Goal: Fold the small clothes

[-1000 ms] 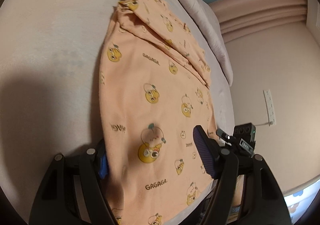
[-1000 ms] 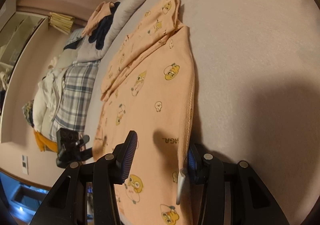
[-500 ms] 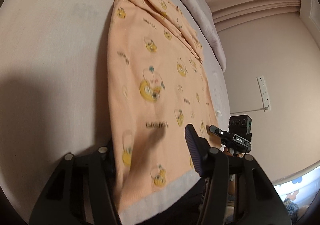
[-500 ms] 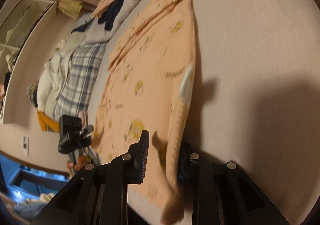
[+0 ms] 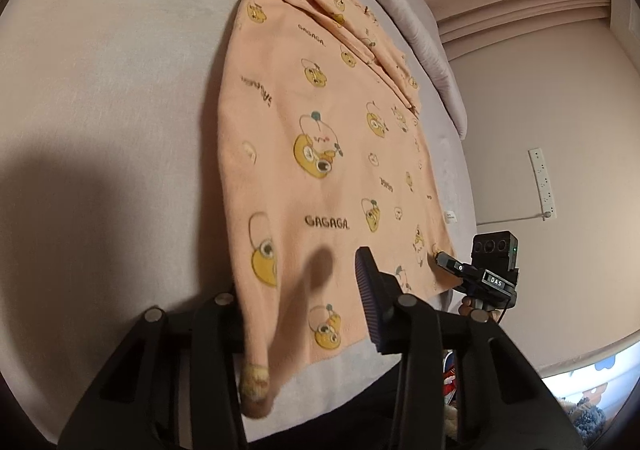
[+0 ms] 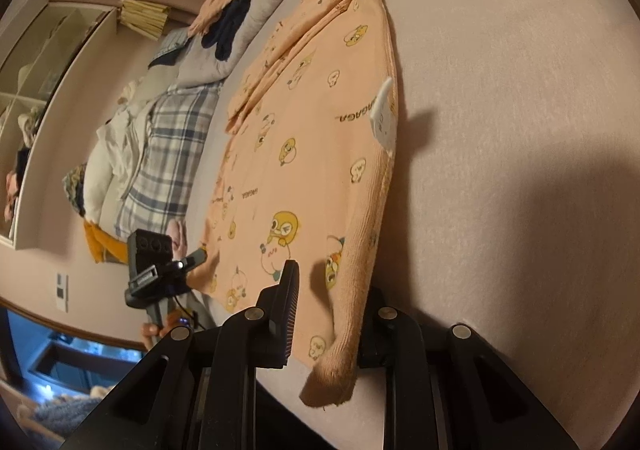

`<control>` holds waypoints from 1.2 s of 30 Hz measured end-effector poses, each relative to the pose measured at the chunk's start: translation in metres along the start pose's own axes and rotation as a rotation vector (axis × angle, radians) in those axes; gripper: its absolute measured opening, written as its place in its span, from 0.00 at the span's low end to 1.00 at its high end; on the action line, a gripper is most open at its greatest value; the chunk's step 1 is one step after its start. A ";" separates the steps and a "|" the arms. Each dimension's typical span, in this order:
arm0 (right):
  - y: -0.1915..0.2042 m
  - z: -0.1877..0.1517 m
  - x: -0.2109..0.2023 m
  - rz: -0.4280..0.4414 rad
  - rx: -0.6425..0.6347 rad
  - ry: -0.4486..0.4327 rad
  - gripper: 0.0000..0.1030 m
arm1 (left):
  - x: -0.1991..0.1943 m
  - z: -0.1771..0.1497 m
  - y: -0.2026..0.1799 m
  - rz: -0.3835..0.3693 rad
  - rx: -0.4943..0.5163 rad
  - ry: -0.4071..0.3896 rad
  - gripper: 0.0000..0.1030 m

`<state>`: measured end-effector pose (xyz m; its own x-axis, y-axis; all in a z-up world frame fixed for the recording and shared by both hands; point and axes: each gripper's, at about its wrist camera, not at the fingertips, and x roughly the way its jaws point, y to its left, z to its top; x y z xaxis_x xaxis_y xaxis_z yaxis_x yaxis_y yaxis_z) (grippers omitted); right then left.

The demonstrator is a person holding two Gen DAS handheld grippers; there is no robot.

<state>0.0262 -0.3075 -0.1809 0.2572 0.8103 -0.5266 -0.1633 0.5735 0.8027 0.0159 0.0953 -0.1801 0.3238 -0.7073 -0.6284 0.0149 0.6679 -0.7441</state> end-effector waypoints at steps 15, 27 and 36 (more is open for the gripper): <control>0.003 -0.010 -0.001 -0.015 -0.046 -0.027 0.14 | -0.001 -0.004 0.014 -0.021 -0.076 -0.007 0.09; 0.030 -0.014 -0.012 0.075 -0.136 -0.156 0.11 | -0.015 -0.001 -0.012 -0.137 -0.021 -0.080 0.09; 0.053 -0.002 -0.015 0.144 -0.189 -0.217 0.11 | -0.017 0.014 -0.039 -0.207 0.051 -0.126 0.07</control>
<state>0.0117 -0.2888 -0.1308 0.4125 0.8516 -0.3234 -0.3814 0.4838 0.7877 0.0227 0.0844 -0.1378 0.4246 -0.7978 -0.4280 0.1402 0.5250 -0.8395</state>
